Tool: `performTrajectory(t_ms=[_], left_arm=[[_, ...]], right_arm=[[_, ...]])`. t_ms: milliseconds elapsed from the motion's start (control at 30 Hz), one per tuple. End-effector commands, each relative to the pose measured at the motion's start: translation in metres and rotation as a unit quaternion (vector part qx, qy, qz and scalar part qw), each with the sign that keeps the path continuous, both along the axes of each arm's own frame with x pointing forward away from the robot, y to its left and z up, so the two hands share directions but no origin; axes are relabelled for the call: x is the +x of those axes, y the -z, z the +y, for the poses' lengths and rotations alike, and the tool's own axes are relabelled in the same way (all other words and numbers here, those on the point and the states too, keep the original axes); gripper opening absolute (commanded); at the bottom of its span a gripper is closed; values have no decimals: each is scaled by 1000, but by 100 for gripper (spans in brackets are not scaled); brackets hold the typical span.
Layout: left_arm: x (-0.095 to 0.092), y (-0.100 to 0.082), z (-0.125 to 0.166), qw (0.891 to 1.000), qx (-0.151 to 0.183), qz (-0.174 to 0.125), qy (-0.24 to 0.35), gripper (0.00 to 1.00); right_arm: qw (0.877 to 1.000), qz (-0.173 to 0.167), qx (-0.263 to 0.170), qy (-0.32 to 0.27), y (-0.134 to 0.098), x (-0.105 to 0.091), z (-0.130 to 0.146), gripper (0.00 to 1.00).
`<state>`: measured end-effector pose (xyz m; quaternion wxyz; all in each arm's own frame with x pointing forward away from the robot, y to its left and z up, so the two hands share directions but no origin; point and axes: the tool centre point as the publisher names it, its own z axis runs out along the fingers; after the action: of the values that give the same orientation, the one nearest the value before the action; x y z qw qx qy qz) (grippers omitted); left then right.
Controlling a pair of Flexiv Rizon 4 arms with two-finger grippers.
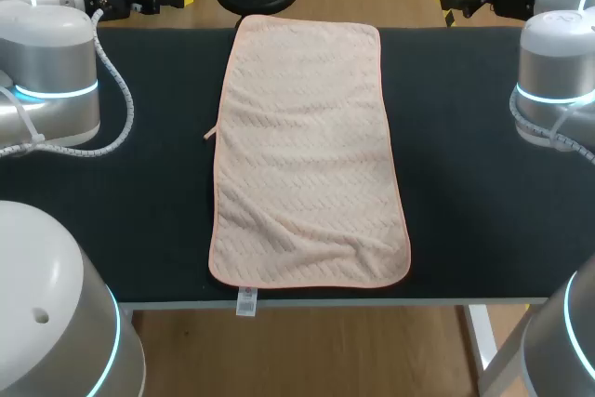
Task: Fold the towel
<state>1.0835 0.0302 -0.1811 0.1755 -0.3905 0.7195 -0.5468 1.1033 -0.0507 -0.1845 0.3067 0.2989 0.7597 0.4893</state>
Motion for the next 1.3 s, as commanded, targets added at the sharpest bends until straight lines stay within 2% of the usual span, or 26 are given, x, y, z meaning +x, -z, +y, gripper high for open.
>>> performTrajectory(t_ms=[33,567,600,667,733,767,800,833,867,933,967,1000,1067,1100,1300], left_arm=[[0,1,0,1000,0,-1,-1,100],[0,1,0,1000,0,-1,-1,100],[0,2,0,1000,17,-1,3,100],[0,3,0,999,48,-8,24,100],[0,4,-1,993,104,-10,53,100],[0,4,-2,989,129,-13,69,100],[0,4,-3,983,165,-16,85,100],[0,5,-5,973,204,-18,104,100],[-1,5,-7,960,250,-18,122,100],[-2,11,-9,929,336,-8,154,100],[-3,14,-10,912,376,-6,166,100],[-4,16,-11,900,399,-1,177,100],[-7,22,-10,878,439,3,189,100],[-8,25,-10,875,443,3,194,100],[-10,26,-9,875,442,2,197,100]], right_arm=[[1000,0,0,0,0,0,0,100],[1000,0,0,0,0,0,0,100],[1000,2,-9,-11,1,0,1,100],[998,0,-64,-31,4,1,6,100],[992,2,-112,-64,5,2,12,100],[987,0,-142,-76,6,3,14,100],[975,-2,-193,-108,7,2,19,100],[968,-2,-222,-119,8,2,21,100],[957,-7,-256,-135,9,2,24,100],[936,7,-307,-173,11,-2,30,100],[933,9,-312,-177,11,-2,31,100],[925,7,-328,-193,12,-4,35,100],[921,17,-338,-195,13,-6,38,100],[917,15,-338,-212,14,-7,40,100],[917,15,-338,-212,14,-7,40,100]])
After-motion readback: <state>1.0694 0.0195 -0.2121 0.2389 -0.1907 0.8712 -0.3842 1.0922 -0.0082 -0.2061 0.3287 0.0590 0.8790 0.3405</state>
